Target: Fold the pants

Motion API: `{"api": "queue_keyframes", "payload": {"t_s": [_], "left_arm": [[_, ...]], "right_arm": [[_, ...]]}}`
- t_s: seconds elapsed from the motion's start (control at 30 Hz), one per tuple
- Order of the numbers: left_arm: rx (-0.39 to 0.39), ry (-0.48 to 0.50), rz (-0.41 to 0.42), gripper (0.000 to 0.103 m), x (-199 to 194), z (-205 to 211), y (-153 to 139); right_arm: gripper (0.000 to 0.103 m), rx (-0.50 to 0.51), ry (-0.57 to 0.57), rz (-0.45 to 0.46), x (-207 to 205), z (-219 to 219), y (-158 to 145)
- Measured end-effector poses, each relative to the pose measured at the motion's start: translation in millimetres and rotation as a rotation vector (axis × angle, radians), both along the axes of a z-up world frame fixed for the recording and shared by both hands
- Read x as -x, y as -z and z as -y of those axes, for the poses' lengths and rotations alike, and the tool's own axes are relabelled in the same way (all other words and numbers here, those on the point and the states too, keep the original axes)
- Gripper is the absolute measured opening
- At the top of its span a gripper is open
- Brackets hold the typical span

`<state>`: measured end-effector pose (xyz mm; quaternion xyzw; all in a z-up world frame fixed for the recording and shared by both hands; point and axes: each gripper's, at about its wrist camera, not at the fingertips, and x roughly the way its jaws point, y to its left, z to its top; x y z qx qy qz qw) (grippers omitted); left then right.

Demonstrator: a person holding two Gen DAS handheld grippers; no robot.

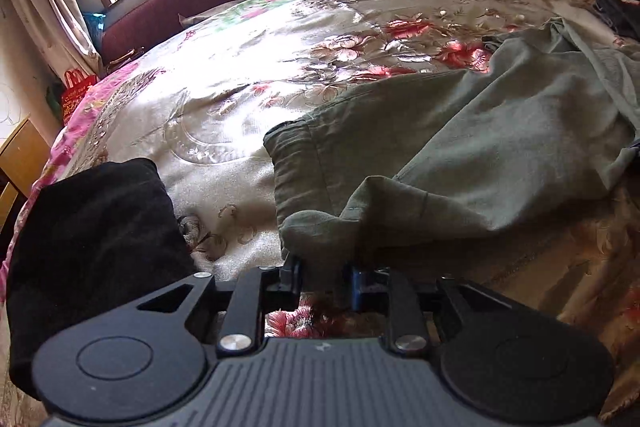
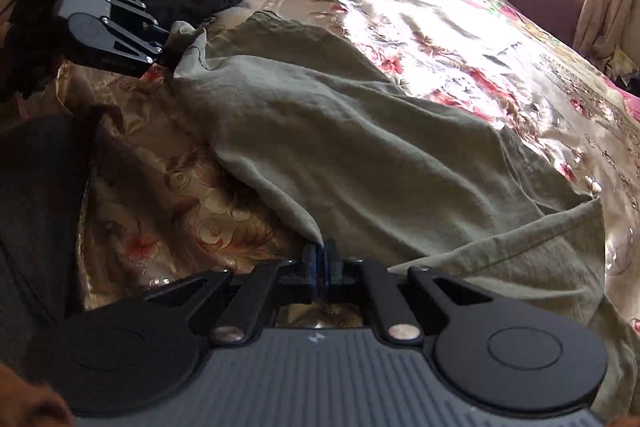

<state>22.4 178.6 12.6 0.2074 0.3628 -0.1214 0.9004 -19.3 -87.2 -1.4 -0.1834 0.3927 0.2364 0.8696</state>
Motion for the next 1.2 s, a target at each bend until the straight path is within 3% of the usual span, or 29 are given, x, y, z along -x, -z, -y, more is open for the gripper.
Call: {"api": "queue_keyframes", "payload": {"t_s": [0.2, 0.27, 0.3, 0.4, 0.43, 0.47, 0.53, 0.63, 0.7, 0.77, 0.87, 0.93, 0.97, 1.03, 1.13, 1.2], "left_arm": [[-0.101, 0.029, 0.026, 0.043, 7, 1, -1], [-0.126, 0.046, 0.038, 0.043, 7, 6, 0], [-0.139, 0.052, 0.049, 0.043, 5, 10, 1], [-0.169, 0.053, 0.087, 0.045, -7, 16, -3], [-0.163, 0.054, 0.094, 0.044, -9, 15, -6], [-0.15, 0.054, 0.117, 0.043, -10, 11, -13], [-0.122, 0.043, 0.16, 0.041, -11, 5, -28], [-0.072, 0.019, 0.224, 0.04, -5, 0, -45], [-0.079, 0.024, 0.222, 0.04, 1, 1, -42], [-0.105, 0.038, 0.161, 0.04, 3, 2, -25], [-0.249, 0.068, 0.051, 0.039, 6, 10, 23], [-0.336, 0.094, 0.074, 0.039, 18, 16, 33], [-0.342, 0.096, 0.072, 0.039, 21, 16, 29], [-0.305, 0.082, 0.053, 0.04, 26, 10, 14], [-0.282, 0.035, 0.04, 0.04, 33, -1, 0], [-0.263, -0.004, 0.031, 0.04, 37, -8, -10]], "right_arm": [[0.01, -0.018, 0.0, 0.01, -4, 4, -15], [0.032, -0.024, -0.039, 0.015, -6, -4, -17], [0.038, -0.017, -0.06, 0.027, -7, -10, -15], [0.027, 0.032, -0.097, 0.089, -15, -32, -7], [0.006, 0.041, -0.086, 0.09, -21, -36, -8], [0.003, 0.022, -0.069, 0.085, -27, -35, -14], [0.002, 0.003, -0.032, 0.13, -35, -28, -32], [0.002, -0.007, 0.027, 0.272, -38, -16, -73], [0.002, -0.042, -0.002, 0.327, -30, -10, -90], [0.002, -0.001, -0.038, 0.304, -22, -14, -80], [0.003, 0.117, -0.107, 0.157, -17, -26, -21], [0.003, 0.181, -0.13, 0.089, -13, -31, 14], [0.004, 0.203, -0.135, 0.105, -8, -34, 18], [0.012, 0.186, -0.136, 0.131, 0, -32, 10], [0.039, 0.076, -0.06, 0.092, 2, -11, -14], [0.039, -0.012, 0.002, 0.085, 5, 7, -31]]}}
